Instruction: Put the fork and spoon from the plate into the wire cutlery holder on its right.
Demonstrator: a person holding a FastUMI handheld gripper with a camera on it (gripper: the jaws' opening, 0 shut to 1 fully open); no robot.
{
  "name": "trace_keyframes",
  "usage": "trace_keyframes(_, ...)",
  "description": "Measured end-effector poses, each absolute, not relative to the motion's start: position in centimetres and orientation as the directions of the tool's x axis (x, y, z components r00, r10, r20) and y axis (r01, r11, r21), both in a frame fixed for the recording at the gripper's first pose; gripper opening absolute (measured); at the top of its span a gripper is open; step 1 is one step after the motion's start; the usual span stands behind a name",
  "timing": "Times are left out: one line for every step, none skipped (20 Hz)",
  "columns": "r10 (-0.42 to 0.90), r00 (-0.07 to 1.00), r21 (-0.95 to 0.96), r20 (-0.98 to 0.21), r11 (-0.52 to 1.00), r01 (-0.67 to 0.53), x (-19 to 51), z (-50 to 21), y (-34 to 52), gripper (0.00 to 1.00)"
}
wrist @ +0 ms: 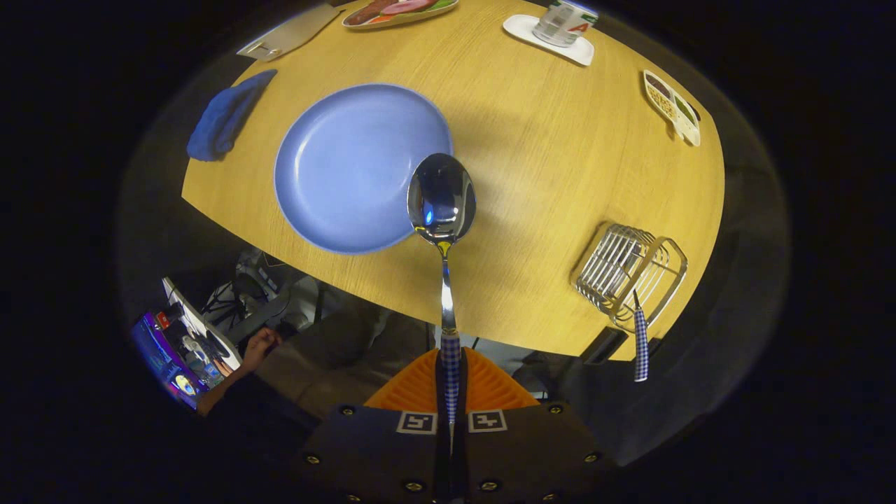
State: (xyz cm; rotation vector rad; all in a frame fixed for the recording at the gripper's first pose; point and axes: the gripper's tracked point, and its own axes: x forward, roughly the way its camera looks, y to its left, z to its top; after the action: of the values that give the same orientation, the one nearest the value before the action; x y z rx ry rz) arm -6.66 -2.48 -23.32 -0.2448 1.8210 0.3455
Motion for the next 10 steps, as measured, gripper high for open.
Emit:
trace_keyframes(0.015, -0.278, 0.109, -0.960, 0.938, -0.328, -7.2, -23.0, -3.5, 0.02)
trace_keyframes(0.019, -0.282, 0.111, -0.959, 0.943, -0.315, -7.5, -22.7, -4.4, 0.02)
trace_keyframes(0.016, -0.291, 0.108, -0.957, 0.947, -0.304, -7.9, -22.4, -5.6, 0.02)
trace_keyframes(0.015, -0.298, 0.106, -0.954, 0.952, -0.289, -8.2, -22.2, -6.7, 0.02)
trace_keyframes(0.018, -0.312, 0.108, -0.950, 0.956, -0.274, -8.7, -21.9, -7.7, 0.02)
trace_keyframes(0.034, -0.334, 0.124, -0.942, 0.960, -0.252, -9.3, -21.5, -8.3, 0.02)
trace_keyframes(0.060, -0.366, 0.151, -0.929, 0.963, -0.225, -10.1, -21.1, -9.0, 0.02)
trace_keyframes(0.087, -0.397, 0.177, -0.914, 0.965, -0.196, -10.5, -20.7, -9.5, 0.02)
trace_keyframes(0.099, -0.422, 0.188, -0.901, 0.967, -0.173, -10.8, -20.3, -10.3, 0.02)
trace_keyframes(0.097, -0.439, 0.185, -0.893, 0.969, -0.162, -10.9, -20.3, -11.3, 0.02)
